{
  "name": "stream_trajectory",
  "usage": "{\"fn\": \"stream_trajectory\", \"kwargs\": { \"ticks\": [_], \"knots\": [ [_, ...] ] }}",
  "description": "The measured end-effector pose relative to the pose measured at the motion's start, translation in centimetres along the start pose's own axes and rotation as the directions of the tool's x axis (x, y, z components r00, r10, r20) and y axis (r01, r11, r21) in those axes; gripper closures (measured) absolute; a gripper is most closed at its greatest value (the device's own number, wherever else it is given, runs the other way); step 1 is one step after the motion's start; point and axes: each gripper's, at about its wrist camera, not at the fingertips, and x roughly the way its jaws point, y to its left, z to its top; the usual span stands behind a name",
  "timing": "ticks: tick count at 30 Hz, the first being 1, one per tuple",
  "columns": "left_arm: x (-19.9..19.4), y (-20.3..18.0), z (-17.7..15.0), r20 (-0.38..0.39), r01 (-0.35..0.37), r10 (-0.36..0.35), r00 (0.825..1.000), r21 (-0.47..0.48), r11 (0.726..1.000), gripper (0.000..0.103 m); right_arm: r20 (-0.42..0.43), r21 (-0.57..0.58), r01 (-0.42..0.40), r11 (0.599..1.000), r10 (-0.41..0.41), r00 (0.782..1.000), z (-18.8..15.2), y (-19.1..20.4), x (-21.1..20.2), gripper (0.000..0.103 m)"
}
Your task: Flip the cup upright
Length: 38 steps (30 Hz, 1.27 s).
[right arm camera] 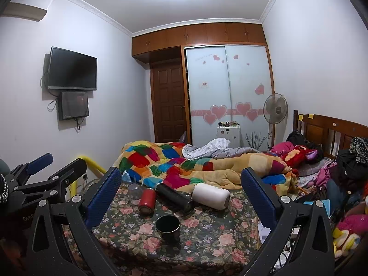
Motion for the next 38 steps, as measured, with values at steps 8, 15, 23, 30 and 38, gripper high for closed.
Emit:
{"fn": "stream_trajectory", "kwargs": {
  "ticks": [8,15,23,30,38],
  "knots": [
    [0.4,-0.3,-0.1,-0.003,0.011,-0.011,1.0,0.008,1.0,0.0,-0.002,0.0,0.001,1.0,-0.001,1.0,-0.2,-0.3,0.2,0.0],
    [0.5,-0.2,-0.1,-0.005,0.021,-0.021,1.0,0.008,1.0,0.0,-0.003,0.002,0.001,1.0,-0.001,1.0,-0.2,-0.5,0.2,0.0],
    [0.6,0.0,0.0,-0.01,0.034,-0.034,0.999,0.002,0.999,0.0,-0.002,0.002,0.001,1.0,-0.001,1.0,-0.2,-0.6,0.2,0.0],
    [0.6,0.1,0.0,-0.013,0.041,-0.04,0.999,0.007,0.999,0.0,-0.006,0.005,0.006,1.0,-0.006,1.0,0.0,-0.8,0.2,0.0],
    [0.8,1.4,-0.5,-0.023,0.046,-0.047,0.999,-0.013,0.999,0.0,-0.017,-0.01,0.015,1.0,-0.015,1.0,-0.1,-0.5,0.4,0.0]
  ]
}}
